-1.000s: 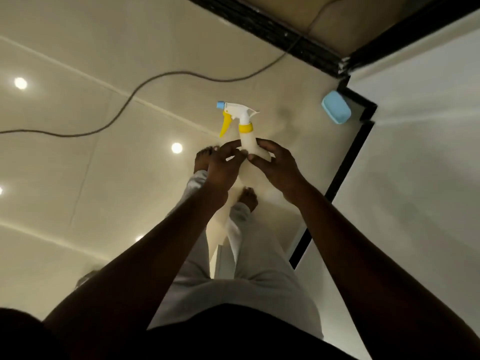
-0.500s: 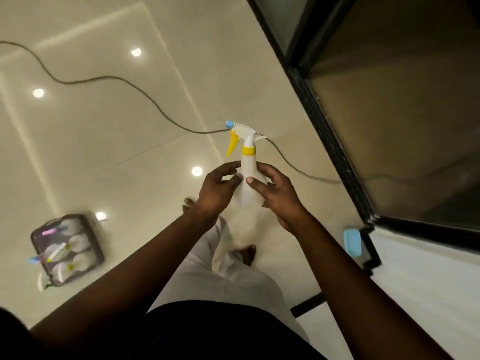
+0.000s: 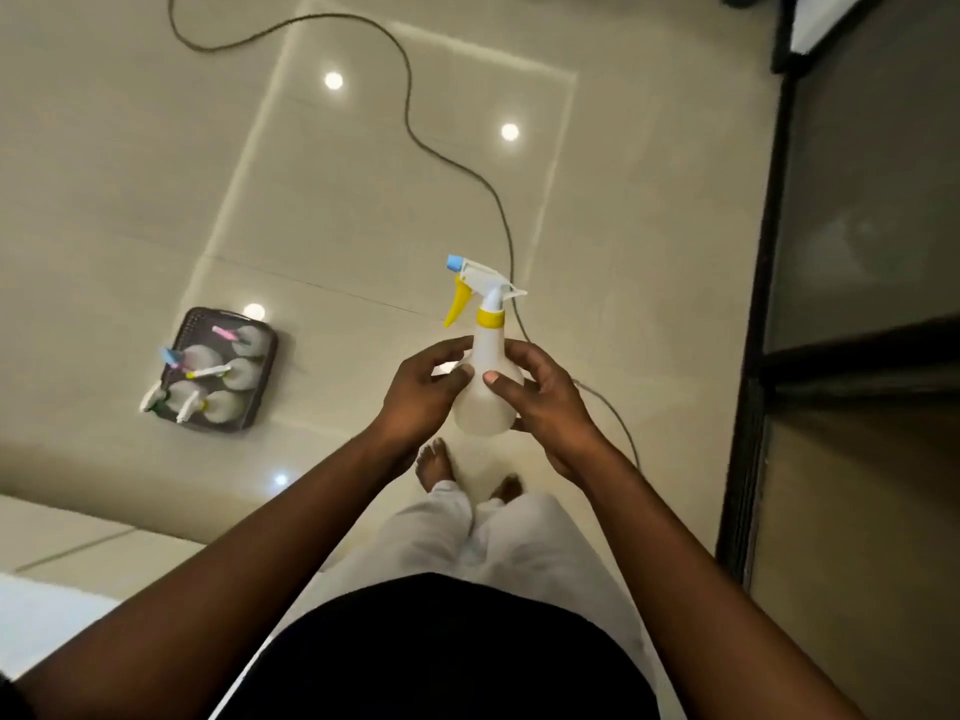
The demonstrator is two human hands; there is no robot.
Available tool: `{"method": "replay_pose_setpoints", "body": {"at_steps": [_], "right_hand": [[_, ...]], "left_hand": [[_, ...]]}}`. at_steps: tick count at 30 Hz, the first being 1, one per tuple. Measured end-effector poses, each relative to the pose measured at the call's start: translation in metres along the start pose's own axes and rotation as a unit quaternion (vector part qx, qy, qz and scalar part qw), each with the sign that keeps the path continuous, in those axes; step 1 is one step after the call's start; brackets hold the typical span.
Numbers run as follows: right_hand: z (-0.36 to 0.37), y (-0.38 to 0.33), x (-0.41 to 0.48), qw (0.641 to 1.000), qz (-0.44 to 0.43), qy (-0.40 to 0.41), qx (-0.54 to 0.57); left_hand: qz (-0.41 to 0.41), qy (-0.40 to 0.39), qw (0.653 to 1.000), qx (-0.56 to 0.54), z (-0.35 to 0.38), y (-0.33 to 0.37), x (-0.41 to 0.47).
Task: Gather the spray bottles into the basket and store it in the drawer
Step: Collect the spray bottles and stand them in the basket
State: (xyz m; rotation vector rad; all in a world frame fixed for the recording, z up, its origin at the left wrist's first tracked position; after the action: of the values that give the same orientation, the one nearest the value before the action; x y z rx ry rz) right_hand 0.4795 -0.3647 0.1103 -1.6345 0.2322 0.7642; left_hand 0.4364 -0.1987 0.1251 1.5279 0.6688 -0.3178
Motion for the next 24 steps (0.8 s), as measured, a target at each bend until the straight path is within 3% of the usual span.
{"method": "replay_pose_setpoints", "body": {"at_steps": [10,24], "right_hand": [[0.105,-0.076,0.098,0.972,0.000,-0.207,-0.114],[0.223,-0.166,0.199,0.870,-0.025,-0.398,-0.289]], "left_hand": [[-0.020,0.171,0.978,-0.117,-0.094,0.011,0.033],[-0.064,0.372,0.892,-0.249,-0.172,0.033,0.081]]}}
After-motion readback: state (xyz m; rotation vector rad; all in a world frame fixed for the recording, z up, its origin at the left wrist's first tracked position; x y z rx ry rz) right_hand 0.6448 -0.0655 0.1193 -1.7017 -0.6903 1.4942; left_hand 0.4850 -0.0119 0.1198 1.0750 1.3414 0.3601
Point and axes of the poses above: each hand's wrist, its own x-axis towards the middle knuckle, its own z-axis out of the palm, y = z × x, the point moved 4 cm from there along x, towards the middle knuckle, and after that the axes turned 2 degrees about x, right-handed, at the moved point
